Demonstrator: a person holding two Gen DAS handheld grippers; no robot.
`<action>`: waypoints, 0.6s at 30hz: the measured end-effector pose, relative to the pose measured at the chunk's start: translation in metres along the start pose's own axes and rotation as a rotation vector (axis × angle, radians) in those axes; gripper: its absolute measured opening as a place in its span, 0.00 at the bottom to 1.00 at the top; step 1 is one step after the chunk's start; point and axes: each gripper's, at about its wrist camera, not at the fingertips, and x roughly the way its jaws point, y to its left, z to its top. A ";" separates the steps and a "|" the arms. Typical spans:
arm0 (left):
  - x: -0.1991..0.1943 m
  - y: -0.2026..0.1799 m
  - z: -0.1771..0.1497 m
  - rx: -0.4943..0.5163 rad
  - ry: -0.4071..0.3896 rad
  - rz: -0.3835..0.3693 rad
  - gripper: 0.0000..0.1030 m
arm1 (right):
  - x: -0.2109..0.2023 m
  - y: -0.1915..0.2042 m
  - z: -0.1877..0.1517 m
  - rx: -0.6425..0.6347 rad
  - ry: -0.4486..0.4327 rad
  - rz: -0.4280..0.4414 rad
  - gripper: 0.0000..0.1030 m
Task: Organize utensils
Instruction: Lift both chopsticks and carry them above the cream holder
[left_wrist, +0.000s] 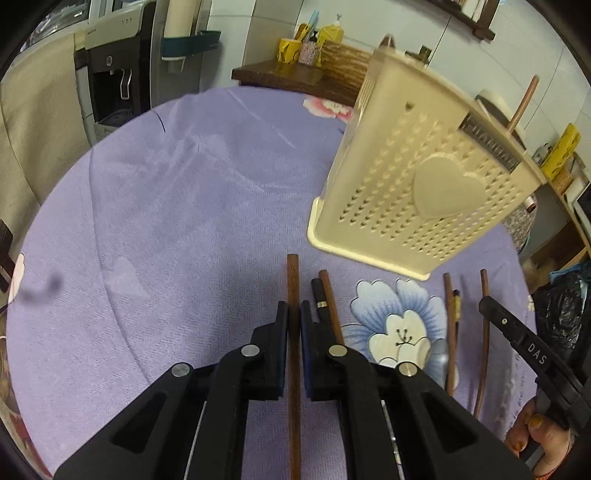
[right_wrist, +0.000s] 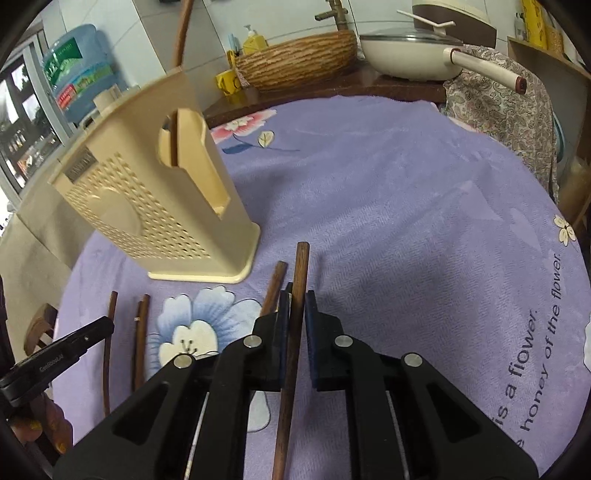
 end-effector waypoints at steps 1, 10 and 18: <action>-0.007 0.000 0.001 0.000 -0.016 -0.012 0.07 | -0.007 0.001 0.000 -0.005 -0.015 0.009 0.09; -0.082 -0.006 0.008 0.054 -0.171 -0.085 0.07 | -0.093 0.010 0.011 -0.105 -0.173 0.118 0.08; -0.133 -0.011 0.010 0.130 -0.264 -0.113 0.07 | -0.159 0.014 0.012 -0.205 -0.269 0.171 0.08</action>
